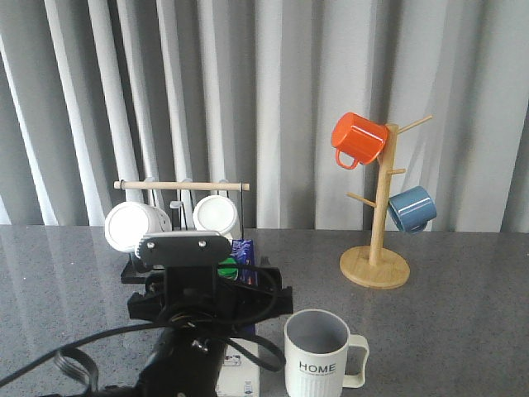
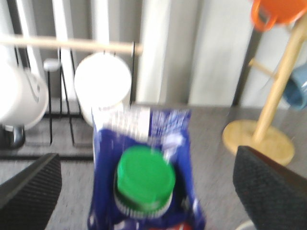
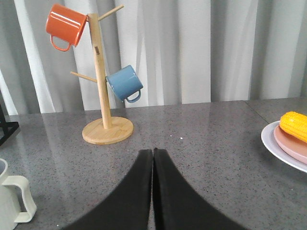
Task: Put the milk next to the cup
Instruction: 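Lower the milk carton onto the table beside the white mug, then open the left gripper and withdraw it from the carton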
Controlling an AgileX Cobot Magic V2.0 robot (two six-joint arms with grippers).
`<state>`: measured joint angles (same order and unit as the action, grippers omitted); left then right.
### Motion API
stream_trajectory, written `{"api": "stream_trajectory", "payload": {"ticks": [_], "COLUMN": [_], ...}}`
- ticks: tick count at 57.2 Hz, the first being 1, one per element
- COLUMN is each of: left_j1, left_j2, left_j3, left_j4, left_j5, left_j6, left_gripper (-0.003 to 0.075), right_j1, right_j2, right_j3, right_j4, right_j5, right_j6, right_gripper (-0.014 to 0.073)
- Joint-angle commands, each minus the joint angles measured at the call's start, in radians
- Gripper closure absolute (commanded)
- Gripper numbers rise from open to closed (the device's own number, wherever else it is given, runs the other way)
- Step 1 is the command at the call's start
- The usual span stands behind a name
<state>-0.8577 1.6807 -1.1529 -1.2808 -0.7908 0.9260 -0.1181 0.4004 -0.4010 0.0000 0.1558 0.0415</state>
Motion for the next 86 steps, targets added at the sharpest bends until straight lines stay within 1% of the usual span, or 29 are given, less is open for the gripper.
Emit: {"api": "stream_trajectory", "payload": {"ticks": [1, 5, 7, 11, 13, 15, 16, 17, 18, 19, 20, 21, 32, 48, 56, 58, 61, 64, 67, 70, 75, 80, 83, 86], "left_j1": [-0.002, -0.002, -0.002, -0.002, -0.002, -0.002, -0.002, -0.002, -0.002, -0.002, -0.002, -0.002, -0.002, -0.002, -0.002, -0.002, -0.002, -0.002, -0.002, -0.002, -0.003, -0.002, -0.002, 0.004], "left_j2": [-0.115, -0.164, -0.19, -0.237, -0.259, -0.283, -0.29, -0.301, -0.308, -0.319, -0.325, -0.335, -0.394, -0.399, -0.401, -0.406, -0.417, -0.429, -0.437, -0.438, -0.418, -0.422, -0.443, -0.468], "left_j3": [-0.023, -0.023, -0.023, -0.023, -0.023, -0.023, -0.023, -0.023, -0.023, -0.023, -0.023, -0.023, -0.023, -0.023, -0.023, -0.023, -0.024, -0.024, -0.024, -0.024, -0.023, 0.001, 0.034, 0.074], "left_j4": [0.109, 0.164, 0.19, 0.214, 0.214, 0.212, 0.211, 0.207, 0.2, 0.19, 0.181, 0.17, 0.062, 0.064, 0.075, 0.076, 0.098, 0.144, 0.212, 0.317, 0.485, 0.665, 0.78, 0.856], "left_j5": [-0.008, 0.017, 0.026, 0.029, 0.033, 0.044, 0.048, 0.053, 0.055, 0.055, 0.054, 0.053, -0.015, -0.024, 0.031, 0.06, 0.133, 0.224, 0.314, 0.406, 0.509, 0.554, 0.541, 0.508], "left_j6": [0.004, 0.006, 0.007, 0.011, 0.012, 0.012, 0.012, 0.012, 0.012, 0.012, 0.014, 0.023, 0.035, 0.035, 0.001, -0.03, -0.117, -0.198, -0.249, -0.312, -0.425, -0.531, -0.605, -0.656], "left_gripper": [0.0031, 0.0066, 0.0101, 0.0218, 0.03, 0.0421, 0.0465, 0.0536, 0.0585, 0.0659, 0.0708, 0.073, 0.0728, 0.0728, 0.0728, 0.0728, 0.0728, 0.0728, 0.0728, 0.0728, 0.0728, 0.0728, 0.0728, 0.0728], "right_j1": [-0.004, -0.004, -0.004, -0.004, -0.004, -0.004, -0.004, -0.004, -0.004, -0.004, -0.004, -0.004, -0.004, -0.004, -0.004, -0.004, -0.004, -0.004, -0.004, -0.004, -0.004, -0.004, -0.004, -0.004], "right_j2": [0.001, 0.001, 0.001, 0.001, 0.001, 0.001, 0.001, 0.001, 0.001, 0.001, 0.001, 0.001, 0.001, 0.001, 0.001, 0.001, 0.001, 0.001, 0.001, 0.001, 0.001, 0.001, 0.001, 0.001], "right_j3": [-0.028, -0.028, -0.028, -0.028, -0.028, -0.028, -0.028, -0.028, -0.028, -0.028, -0.028, -0.028, -0.028, -0.028, -0.028, -0.028, -0.028, -0.028, -0.028, -0.028, -0.028, -0.028, -0.028, -0.028], "right_j4": [0.0, 0.0, 0.0, 0.0, 0.0, 0.0, 0.0, 0.0, 0.0, 0.0, 0.0, 0.0, 0.0, 0.0, 0.0, 0.0, 0.0, 0.0, 0.0, 0.0, 0.0, 0.0, 0.0, 0.0], "right_j5": [-0.07, -0.07, -0.07, -0.07, -0.07, -0.07, -0.07, -0.07, -0.07, -0.07, -0.07, -0.07, -0.07, -0.072, -0.071, -0.071, -0.071, -0.071, -0.071, -0.071, -0.071, -0.071, -0.071, -0.071], "right_j6": [0.0, 0.0, 0.0, 0.0, 0.0, 0.0, 0.0, 0.0, 0.0, 0.0, 0.0, 0.0, 0.0, 0.0, 0.0, 0.0, 0.0, 0.0, 0.0, 0.0, 0.0, 0.0, 0.0, 0.0], "right_gripper": [0.0596, 0.0596, 0.0596, 0.0596, 0.0596, 0.0596, 0.0596, 0.0596, 0.0596, 0.0596, 0.0596, 0.0596, 0.0596, 0.0596, 0.0596, 0.0596, 0.0596, 0.0596, 0.0596, 0.0596, 0.0596, 0.0596, 0.0596, 0.0596]}}
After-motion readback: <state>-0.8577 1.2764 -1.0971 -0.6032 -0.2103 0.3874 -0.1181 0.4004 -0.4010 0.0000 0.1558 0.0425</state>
